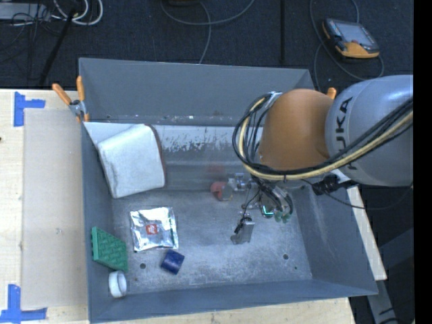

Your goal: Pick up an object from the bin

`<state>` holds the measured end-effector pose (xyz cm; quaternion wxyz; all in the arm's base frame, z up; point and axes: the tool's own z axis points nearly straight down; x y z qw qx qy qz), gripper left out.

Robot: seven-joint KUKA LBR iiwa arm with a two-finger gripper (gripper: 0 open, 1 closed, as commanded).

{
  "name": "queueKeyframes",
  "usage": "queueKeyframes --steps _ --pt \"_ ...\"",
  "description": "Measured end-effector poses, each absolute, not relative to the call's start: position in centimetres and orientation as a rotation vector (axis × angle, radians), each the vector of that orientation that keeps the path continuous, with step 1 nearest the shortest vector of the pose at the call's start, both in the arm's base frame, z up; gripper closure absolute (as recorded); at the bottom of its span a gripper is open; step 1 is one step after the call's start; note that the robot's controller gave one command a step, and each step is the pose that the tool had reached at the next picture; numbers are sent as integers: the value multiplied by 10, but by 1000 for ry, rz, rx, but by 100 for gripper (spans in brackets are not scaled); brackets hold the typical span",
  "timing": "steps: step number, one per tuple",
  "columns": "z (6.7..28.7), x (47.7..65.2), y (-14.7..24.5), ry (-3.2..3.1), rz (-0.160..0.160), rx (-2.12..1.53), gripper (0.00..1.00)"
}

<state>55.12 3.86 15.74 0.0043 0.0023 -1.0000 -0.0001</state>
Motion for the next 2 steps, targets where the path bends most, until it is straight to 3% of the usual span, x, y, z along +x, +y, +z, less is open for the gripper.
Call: queueKeyframes --steps 1,2 --pt "73 611 15 -3144 -2 111 0" --pt "76 610 17 -3144 -5 109 100"
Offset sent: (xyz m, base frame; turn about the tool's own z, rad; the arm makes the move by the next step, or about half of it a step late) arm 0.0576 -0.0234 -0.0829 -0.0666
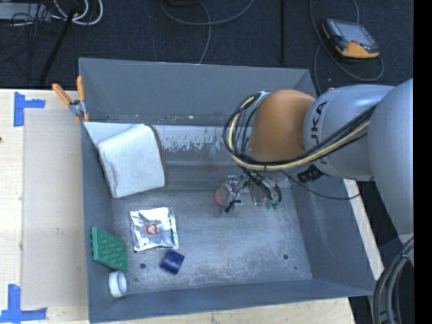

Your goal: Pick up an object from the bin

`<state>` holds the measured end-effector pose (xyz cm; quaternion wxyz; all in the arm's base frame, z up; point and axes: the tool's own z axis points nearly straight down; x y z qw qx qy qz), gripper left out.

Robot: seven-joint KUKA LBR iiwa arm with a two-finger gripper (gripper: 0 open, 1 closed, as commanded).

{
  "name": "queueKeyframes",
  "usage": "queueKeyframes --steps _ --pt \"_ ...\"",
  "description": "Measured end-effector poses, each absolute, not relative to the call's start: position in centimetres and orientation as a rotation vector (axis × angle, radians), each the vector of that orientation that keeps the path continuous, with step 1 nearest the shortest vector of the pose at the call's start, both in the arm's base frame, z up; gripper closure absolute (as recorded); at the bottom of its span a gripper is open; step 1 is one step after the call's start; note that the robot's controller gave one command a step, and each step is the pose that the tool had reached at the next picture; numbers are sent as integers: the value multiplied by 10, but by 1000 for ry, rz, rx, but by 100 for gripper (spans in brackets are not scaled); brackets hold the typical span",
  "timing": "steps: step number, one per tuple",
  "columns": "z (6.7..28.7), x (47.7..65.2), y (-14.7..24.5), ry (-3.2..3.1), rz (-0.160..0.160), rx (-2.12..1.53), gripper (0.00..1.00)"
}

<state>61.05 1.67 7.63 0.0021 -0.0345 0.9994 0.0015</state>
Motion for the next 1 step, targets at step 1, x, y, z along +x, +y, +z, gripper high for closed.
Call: queueKeyframes --steps 1 --pt "100 603 31 3136 2 -116 100"
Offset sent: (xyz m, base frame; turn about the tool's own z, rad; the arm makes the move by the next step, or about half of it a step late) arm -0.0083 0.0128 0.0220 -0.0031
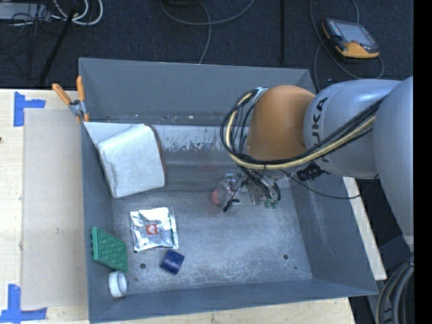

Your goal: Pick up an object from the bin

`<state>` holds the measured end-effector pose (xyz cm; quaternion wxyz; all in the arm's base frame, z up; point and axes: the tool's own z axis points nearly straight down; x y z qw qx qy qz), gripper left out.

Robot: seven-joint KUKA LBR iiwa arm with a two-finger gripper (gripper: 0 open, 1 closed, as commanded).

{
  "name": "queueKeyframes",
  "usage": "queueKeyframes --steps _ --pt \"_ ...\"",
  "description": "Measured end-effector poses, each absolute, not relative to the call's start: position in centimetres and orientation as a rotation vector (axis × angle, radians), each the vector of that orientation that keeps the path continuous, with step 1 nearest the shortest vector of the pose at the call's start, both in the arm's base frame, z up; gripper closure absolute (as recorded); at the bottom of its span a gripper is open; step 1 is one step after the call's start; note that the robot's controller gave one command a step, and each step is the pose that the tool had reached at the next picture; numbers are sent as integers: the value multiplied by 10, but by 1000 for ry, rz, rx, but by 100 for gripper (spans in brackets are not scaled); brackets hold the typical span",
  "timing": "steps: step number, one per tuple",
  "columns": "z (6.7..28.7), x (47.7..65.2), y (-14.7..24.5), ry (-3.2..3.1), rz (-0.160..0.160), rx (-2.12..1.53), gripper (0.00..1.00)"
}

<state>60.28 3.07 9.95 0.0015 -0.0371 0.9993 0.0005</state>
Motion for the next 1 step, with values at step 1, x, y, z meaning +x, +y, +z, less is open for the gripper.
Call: queueKeyframes --steps 1 --pt "297 586 11 3123 -1 -217 100"
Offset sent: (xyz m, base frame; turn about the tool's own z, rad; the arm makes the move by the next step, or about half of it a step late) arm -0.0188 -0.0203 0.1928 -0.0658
